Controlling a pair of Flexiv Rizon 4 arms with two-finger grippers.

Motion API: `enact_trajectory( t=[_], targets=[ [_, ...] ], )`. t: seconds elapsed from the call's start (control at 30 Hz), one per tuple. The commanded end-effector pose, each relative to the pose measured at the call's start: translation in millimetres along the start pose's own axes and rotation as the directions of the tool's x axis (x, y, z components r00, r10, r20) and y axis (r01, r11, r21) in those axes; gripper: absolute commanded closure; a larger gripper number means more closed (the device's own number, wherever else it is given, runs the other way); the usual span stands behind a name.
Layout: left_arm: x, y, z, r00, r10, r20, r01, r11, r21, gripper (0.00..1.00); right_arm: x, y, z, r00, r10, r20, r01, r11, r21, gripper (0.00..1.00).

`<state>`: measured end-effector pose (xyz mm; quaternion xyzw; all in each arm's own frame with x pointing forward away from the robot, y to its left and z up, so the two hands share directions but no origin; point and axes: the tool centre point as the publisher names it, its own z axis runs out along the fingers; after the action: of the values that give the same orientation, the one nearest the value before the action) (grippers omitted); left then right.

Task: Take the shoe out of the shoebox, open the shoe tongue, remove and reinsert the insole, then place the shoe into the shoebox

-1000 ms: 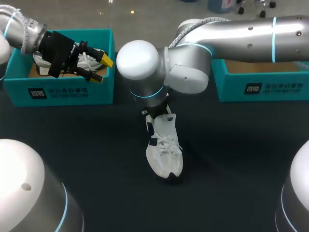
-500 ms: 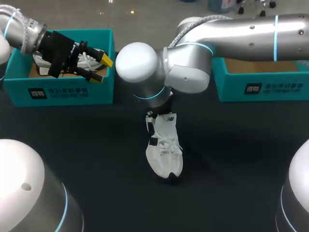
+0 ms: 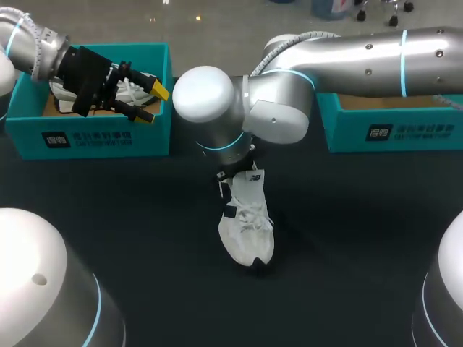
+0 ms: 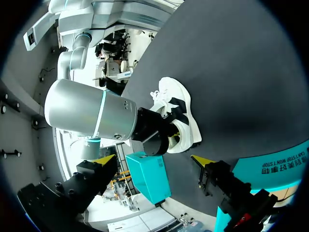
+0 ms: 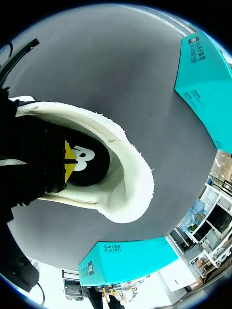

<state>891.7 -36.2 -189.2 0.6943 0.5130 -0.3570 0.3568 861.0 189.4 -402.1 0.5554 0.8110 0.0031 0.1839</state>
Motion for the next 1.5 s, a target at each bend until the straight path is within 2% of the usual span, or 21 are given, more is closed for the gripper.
enact_trajectory(
  t=[0.03,0.23,0.5,0.63,0.73,0.93,1.17,1.3,1.37,1.5],
  targets=[
    [-0.7,-0.7,-0.4,1.000,0.000,-0.004,0.000,1.000,0.000,0.00,3.1,0.1,8.5,0.999,0.018,-0.032,-0.018,1.000,-0.005,1.00],
    [-0.7,-0.7,-0.4,1.000,0.000,-0.004,0.000,1.000,0.000,0.00,10.1,2.1,-0.1,0.997,0.025,-0.066,-0.025,1.000,-0.010,1.00],
    [-0.7,-0.7,-0.4,1.000,0.000,-0.004,0.000,1.000,0.000,0.00,-1.8,11.9,-23.8,0.998,0.029,-0.059,-0.032,0.999,-0.034,1.00],
    [-0.7,-0.7,-0.4,1.000,0.000,-0.004,0.000,1.000,0.000,0.00,-7.9,20.8,-20.7,0.997,0.044,-0.068,-0.048,0.997,-0.057,1.00],
    [-0.7,-0.7,-0.4,1.000,0.000,-0.004,0.000,1.000,0.000,0.00,-7.1,22.5,-9.5,0.995,0.051,-0.088,-0.054,0.998,-0.035,1.00],
    [-0.7,-0.7,-0.4,1.000,0.000,-0.004,0.000,1.000,0.000,0.00,-0.1,17.9,8.0,0.991,0.065,-0.114,-0.064,0.998,0.013,1.00],
    [-0.7,-0.7,-0.4,1.000,0.000,-0.004,0.000,1.000,0.000,0.00,5.8,11.8,12.9,0.990,0.062,-0.129,-0.057,0.997,0.046,1.00],
    [-0.7,-0.7,-0.4,1.000,0.000,-0.004,0.000,1.000,0.000,0.00,-3.3,10.0,-7.3,0.991,0.070,-0.113,-0.062,0.996,0.066,1.00],
    [-0.7,-0.7,-0.4,1.000,0.000,-0.004,0.000,1.000,0.000,0.00,-8.3,8.0,-19.0,0.989,0.075,-0.130,-0.059,0.991,0.120,1.00],
    [-0.7,-0.7,-0.4,1.000,0.000,-0.004,0.000,1.000,0.000,0.00,-15.1,4.3,-39.2,0.986,0.091,-0.138,-0.068,0.984,0.165,1.00]
  ],
)
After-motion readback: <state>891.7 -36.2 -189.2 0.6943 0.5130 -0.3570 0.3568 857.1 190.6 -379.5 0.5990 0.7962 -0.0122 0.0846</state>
